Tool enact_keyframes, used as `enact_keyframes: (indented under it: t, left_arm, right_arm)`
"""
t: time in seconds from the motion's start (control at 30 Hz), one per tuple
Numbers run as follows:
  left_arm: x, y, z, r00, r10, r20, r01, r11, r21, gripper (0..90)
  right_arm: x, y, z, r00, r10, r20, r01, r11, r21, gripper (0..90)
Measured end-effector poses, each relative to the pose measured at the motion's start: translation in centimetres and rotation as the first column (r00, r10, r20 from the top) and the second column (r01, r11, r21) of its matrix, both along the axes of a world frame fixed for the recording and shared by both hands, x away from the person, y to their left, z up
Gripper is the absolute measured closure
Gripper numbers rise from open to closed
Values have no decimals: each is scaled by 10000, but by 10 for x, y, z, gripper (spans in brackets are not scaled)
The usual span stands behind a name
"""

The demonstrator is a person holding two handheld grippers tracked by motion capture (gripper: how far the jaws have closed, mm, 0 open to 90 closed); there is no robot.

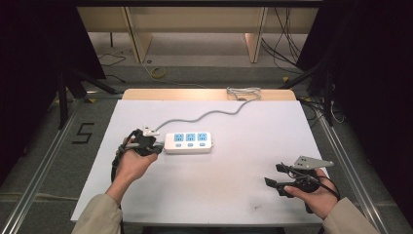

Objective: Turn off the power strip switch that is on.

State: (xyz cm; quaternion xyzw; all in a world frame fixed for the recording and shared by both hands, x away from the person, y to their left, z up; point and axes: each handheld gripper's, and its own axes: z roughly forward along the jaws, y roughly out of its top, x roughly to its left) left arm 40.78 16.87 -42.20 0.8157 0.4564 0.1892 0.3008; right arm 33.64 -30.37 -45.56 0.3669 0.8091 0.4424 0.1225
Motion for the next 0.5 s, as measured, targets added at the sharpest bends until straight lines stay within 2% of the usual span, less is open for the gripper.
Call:
enact_keyframes:
  t: [0.37, 0.5]
  left_arm:
    - [7, -7, 0, 10000, -18, -61, 18, 10000, -15, 900]
    - [9, -9, 1, 10000, -30, 2, 30, 9999, 118, 900]
  right_arm:
    - [0, 0, 0, 10000, -5, -30, 5, 10000, 22, 278]
    - [0, 0, 0, 10000, -5, -45, 5, 10000, 23, 277]
